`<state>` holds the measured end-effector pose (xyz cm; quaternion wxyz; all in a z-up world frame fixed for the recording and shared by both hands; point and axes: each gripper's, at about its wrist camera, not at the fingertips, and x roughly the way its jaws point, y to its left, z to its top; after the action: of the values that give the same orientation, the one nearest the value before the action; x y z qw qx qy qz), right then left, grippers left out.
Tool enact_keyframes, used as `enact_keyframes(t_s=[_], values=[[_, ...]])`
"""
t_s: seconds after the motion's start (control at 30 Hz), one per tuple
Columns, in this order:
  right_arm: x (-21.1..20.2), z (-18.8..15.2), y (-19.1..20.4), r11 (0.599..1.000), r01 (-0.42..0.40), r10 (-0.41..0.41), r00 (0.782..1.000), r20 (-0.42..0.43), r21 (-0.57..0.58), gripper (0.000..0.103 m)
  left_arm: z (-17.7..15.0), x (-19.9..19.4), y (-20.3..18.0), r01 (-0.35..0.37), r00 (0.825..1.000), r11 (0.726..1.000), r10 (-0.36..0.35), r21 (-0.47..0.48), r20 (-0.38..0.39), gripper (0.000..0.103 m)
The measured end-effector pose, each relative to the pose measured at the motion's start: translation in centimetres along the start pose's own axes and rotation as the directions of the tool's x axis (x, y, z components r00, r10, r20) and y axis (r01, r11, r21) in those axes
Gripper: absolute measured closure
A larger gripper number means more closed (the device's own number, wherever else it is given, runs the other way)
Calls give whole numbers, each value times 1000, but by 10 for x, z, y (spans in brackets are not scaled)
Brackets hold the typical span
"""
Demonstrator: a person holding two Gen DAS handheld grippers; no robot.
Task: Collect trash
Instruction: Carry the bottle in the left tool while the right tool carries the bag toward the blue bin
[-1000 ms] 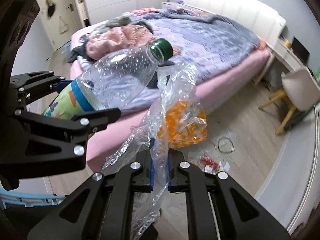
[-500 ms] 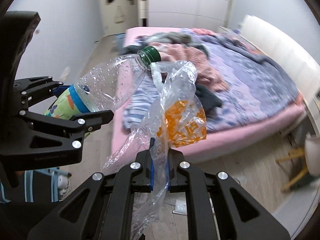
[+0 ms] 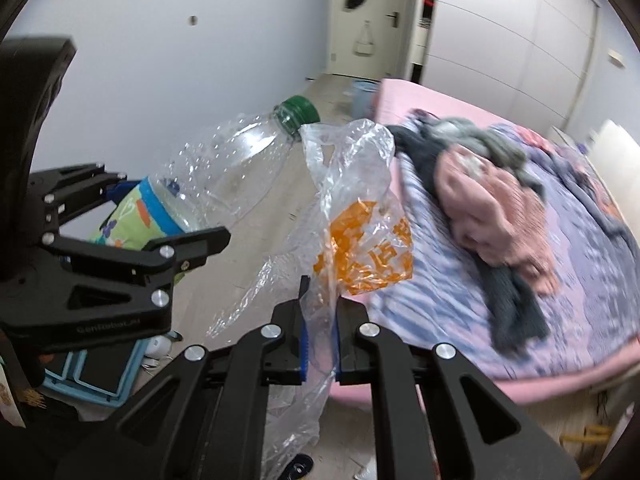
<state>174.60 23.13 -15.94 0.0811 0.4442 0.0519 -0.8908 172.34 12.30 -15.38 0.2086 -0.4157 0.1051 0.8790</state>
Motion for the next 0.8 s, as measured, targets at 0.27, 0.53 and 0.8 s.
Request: enact_keyframes(t_s=[0.27, 0.53, 0.8], values=[[60, 79, 63, 994, -79, 81, 997, 15, -80, 93, 14, 7, 132, -95, 995, 990, 98, -105, 17, 40], [113, 146, 117, 976, -161, 160, 987, -22, -146, 93, 31, 19, 220, -167, 984, 961, 176, -221, 21, 40], [166, 202, 132, 958, -207, 202, 978, -43, -199, 93, 58, 61, 277, -205, 978, 927, 206, -315, -29, 40]])
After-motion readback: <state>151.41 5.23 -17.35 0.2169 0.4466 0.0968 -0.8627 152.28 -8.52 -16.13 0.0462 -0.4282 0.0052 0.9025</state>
